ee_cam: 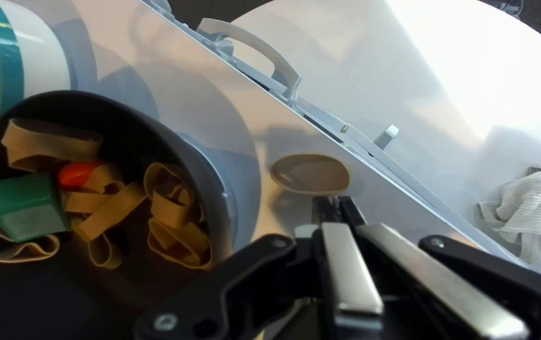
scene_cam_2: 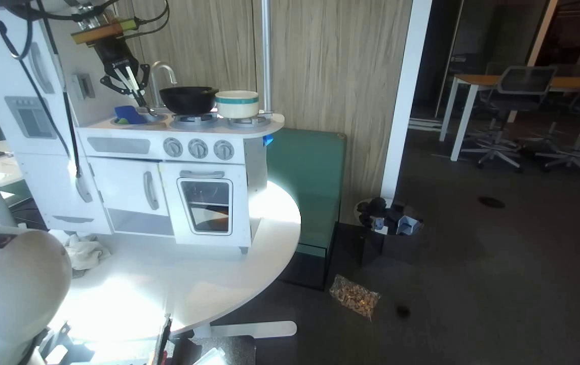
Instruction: Pick the black bowl and pour all its contents into the white bowl, pick up the silver spoon from the sink and mix the contents of the white bowl
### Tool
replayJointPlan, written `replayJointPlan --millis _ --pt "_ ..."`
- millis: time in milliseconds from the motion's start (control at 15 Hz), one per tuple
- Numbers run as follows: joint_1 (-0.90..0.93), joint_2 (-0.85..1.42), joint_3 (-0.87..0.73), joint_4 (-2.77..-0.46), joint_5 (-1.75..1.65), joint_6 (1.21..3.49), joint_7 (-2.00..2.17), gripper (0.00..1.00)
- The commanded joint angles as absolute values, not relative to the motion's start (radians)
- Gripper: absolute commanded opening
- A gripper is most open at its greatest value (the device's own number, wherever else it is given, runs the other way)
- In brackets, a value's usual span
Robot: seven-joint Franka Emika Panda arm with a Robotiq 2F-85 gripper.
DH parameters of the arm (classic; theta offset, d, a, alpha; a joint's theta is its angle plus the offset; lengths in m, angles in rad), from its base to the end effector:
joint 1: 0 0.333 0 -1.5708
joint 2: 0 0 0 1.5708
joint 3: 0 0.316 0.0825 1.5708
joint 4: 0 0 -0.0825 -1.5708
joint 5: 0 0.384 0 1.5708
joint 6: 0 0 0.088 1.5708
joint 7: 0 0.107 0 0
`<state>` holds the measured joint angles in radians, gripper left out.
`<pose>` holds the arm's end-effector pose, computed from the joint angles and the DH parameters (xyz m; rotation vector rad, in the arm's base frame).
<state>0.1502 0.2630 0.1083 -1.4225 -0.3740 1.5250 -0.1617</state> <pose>0.6147 0.1121 0.5423 2.7173 0.5955 -0.1979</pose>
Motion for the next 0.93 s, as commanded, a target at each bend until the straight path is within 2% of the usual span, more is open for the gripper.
replayJointPlan --millis 0,67,200,733,800,867 --pt "0.159 0.29 0.112 -1.415 -0.378 1.526 -0.186 0.08" --pt "0.16 0.296 0.11 -1.414 -0.377 1.525 -0.175 0.32" --pt "0.163 0.301 0.109 -1.415 -0.378 1.523 -0.165 0.36" --pt "0.198 0.079 0.145 -1.531 -0.329 1.567 -0.039 0.95" --pt "0.196 0.037 0.145 -1.549 -0.329 1.579 -0.006 1.0" --pt "0.191 0.0 0.142 -1.563 -0.326 1.591 0.029 1.0"
